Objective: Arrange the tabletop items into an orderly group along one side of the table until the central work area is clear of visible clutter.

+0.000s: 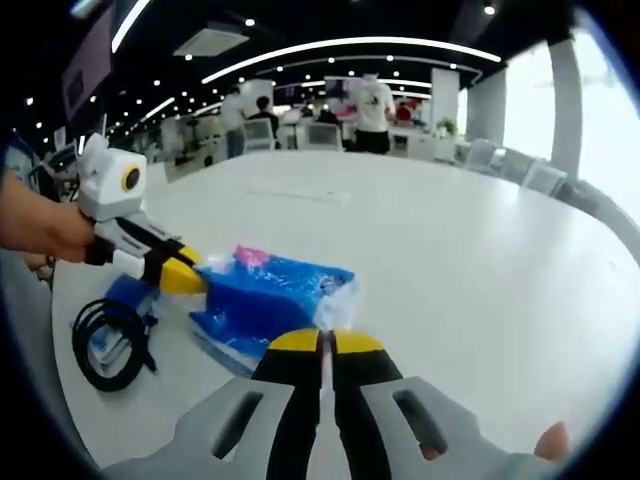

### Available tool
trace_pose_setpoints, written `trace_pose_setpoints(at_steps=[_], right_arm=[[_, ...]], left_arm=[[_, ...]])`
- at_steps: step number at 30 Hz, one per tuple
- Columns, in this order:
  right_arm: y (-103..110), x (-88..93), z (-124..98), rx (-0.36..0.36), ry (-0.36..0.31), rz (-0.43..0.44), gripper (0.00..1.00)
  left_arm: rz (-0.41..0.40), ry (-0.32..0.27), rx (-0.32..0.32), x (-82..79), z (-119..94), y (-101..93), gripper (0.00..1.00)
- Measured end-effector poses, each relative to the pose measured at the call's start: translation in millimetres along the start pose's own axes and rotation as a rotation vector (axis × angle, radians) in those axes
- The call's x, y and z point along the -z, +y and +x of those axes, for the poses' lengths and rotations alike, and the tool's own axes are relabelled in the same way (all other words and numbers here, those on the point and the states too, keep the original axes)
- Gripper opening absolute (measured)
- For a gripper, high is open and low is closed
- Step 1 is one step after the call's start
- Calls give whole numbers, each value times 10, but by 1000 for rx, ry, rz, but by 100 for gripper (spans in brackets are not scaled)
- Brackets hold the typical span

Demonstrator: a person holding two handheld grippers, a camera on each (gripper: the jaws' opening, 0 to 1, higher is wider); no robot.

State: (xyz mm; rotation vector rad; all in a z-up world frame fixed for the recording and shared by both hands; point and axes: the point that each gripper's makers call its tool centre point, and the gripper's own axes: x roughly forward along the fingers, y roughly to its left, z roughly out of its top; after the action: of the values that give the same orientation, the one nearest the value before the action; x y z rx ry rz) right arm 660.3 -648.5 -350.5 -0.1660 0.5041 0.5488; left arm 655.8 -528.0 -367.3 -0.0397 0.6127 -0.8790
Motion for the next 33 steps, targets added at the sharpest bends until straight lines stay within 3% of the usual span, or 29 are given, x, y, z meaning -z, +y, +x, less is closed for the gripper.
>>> trace_pose_setpoints(at_steps=[12, 22, 33], right_arm=[[-37, 139, 110, -11, 27, 21, 3], [-53, 153, 141, -5, 31, 29, 4], [-72, 136, 122, 4, 21, 50, 8]], left_arm=[[-9, 15, -21, 44, 70, 61, 4], [-10, 10, -25, 42, 113, 82, 5], [-5, 8, -30, 18, 101, 88, 14]])
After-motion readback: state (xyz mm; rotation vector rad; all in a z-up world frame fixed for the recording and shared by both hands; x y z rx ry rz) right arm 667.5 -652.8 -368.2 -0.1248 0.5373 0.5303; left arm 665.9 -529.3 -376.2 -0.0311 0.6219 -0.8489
